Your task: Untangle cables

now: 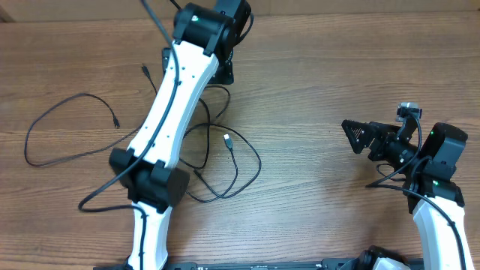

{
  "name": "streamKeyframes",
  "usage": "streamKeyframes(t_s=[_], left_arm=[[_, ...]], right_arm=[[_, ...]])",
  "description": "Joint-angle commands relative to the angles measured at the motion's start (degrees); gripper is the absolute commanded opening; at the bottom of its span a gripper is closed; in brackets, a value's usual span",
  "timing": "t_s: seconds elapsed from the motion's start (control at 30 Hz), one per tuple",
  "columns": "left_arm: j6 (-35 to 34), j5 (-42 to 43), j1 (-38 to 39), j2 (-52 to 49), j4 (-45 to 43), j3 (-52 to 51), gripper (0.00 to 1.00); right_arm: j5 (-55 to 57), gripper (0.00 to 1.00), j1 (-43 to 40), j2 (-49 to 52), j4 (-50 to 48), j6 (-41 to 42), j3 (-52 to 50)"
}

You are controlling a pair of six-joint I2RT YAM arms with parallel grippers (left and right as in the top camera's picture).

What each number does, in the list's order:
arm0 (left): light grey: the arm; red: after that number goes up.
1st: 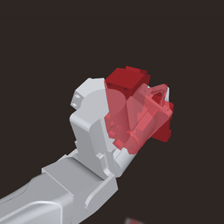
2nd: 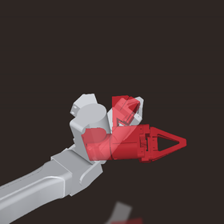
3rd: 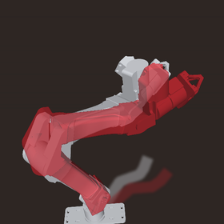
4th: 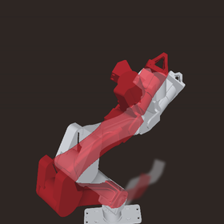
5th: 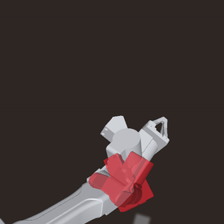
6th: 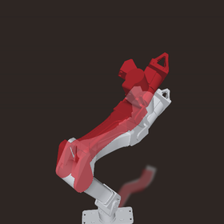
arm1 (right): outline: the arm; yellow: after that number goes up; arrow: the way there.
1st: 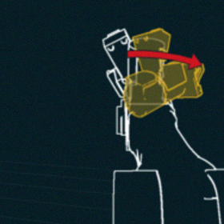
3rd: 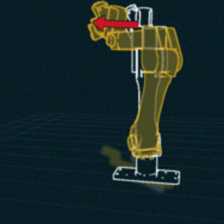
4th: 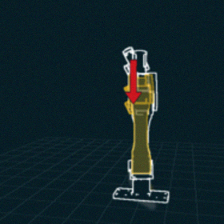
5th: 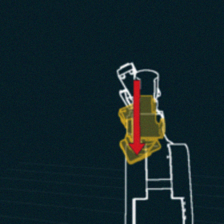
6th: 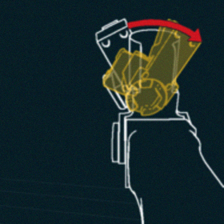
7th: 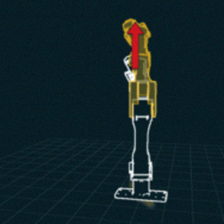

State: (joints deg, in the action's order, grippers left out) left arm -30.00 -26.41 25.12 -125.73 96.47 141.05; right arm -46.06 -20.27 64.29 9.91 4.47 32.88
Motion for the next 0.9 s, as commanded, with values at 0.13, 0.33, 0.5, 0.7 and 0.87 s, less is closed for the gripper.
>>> streamKeyframes(t_s=[0.13,0.33,0.5,0.7,0.87], left_arm=[[2.58,6.38,0.52,2.78,0.35,0.59,1.00],[6.21,19.98,1.55,7.74,0.35,0.59,0.99],[3.63,23.12,2.75,12.24,0.35,0.57,1.00],[3.43,24.30,5.86,14.84,0.35,-1.11,1.00],[-3.06,19.87,8.33,15.26,0.35,-6.32,0.99]], right_arm=[[0.13,1.00,-0.37,0.02,-0.13,-0.50,0.50],[0.13,1.00,-0.37,0.02,-0.09,-0.50,0.50],[0.13,1.00,-0.37,0.02,-0.07,-0.50,0.50],[0.13,1.00,-0.37,0.02,-0.07,-0.50,0.50],[0.13,1.00,-0.37,0.02,-0.02,-0.48,0.50]])
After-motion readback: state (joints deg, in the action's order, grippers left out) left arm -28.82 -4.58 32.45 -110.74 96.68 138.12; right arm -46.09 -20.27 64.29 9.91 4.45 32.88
